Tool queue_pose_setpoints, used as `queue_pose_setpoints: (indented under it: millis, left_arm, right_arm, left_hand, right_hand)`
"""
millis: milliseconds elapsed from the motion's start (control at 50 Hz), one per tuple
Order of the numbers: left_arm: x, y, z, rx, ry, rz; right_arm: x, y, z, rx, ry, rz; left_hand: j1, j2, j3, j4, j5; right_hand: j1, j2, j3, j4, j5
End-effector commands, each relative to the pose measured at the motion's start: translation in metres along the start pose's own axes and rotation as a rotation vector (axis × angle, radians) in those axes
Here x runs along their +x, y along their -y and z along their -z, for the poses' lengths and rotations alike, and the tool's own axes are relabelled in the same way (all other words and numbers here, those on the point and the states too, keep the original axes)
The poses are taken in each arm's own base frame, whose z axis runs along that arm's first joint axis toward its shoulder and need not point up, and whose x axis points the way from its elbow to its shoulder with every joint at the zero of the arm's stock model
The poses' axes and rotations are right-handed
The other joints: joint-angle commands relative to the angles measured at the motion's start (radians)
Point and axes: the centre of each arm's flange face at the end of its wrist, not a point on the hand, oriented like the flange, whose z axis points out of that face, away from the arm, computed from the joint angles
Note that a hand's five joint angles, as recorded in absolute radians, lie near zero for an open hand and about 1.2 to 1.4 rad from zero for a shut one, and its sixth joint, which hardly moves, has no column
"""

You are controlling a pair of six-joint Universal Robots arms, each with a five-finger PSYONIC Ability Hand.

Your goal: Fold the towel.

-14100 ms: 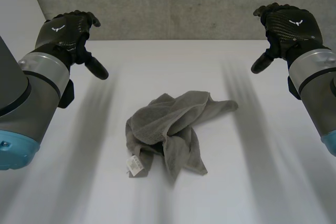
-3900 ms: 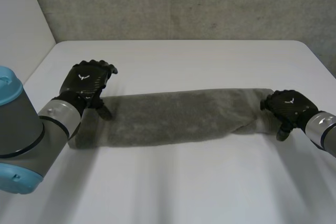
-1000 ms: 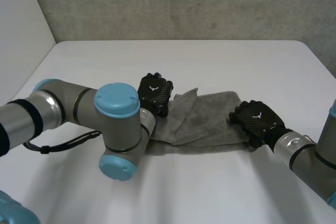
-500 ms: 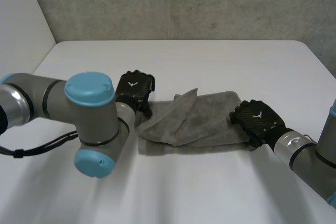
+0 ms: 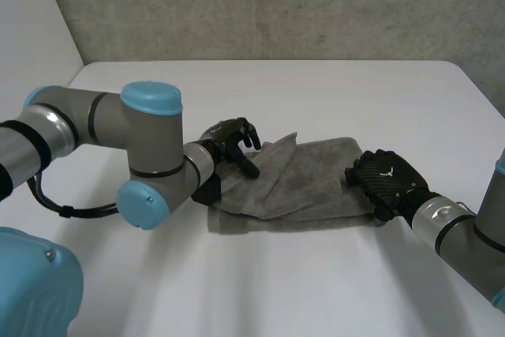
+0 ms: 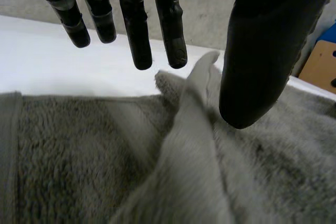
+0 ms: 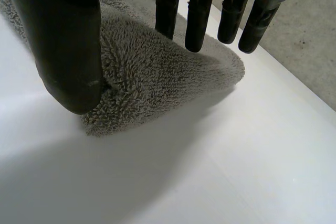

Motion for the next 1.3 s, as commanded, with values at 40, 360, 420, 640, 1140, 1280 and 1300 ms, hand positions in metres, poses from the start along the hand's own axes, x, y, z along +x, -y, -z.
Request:
queue_pose_setpoints:
  millis: [40,360,420,640,1140,1280,1300]
  left_arm:
    - [-0.002,-0.01,-0.006,-0.01,0.005,-0.01]
    - [0.014,0.015,0.012,0.039,-0.024,-0.025]
    - [0.015,0.017,0.017,0.04,-0.026,-0.025]
    - [0.008,0.006,0.043,0.003,0.004,-0.019]
    - [-0.033,-0.001,0.069,0.027,0.184,0.014]
    - [-0.031,-0.014,0.072,-0.01,0.184,0.01]
    - [-0.031,-0.014,0.072,-0.01,0.184,0.01]
  right_arm:
    - [0.0,0.0,0.0,0.001,0.0,0.0]
    - [0.0,0.001,0.0,0.002,0.002,0.002]
    - [0.0,0.0,0.0,0.0,0.002,0.001]
    - [0.0,0.001,0.001,0.001,0.0,0.002]
    - [-0.001,0.001,0.002,0.002,0.004,0.013]
    - [-0.002,0.0,0.002,0.003,0.014,0.037]
    - [-0.002,0.0,0.002,0.003,0.014,0.037]
  left_hand:
    - [0.029,0.035,-0.048,-0.054,0.028]
    - [0.78,0.786,-0.048,-0.054,0.78]
    - [0.78,0.786,-0.048,-0.054,0.78]
    - [0.78,0.786,-0.048,-0.054,0.78]
    - [0.78,0.786,-0.048,-0.054,0.78]
    - [0.78,0.786,-0.048,-0.054,0.78]
    - [0.78,0.786,-0.048,-0.054,0.78]
  right_hand:
    - [-0.014,-0.001,-0.046,-0.076,-0.014]
    - [-0.008,0.005,-0.046,-0.076,-0.008]
    - [-0.008,0.005,-0.046,-0.076,-0.008]
    - [-0.008,0.005,-0.046,-0.076,-0.008]
    - [-0.005,0.008,-0.046,-0.076,-0.005]
    - [-0.002,0.011,-0.046,-0.076,-0.002]
    - [-0.002,0.011,-0.046,-0.076,-0.002]
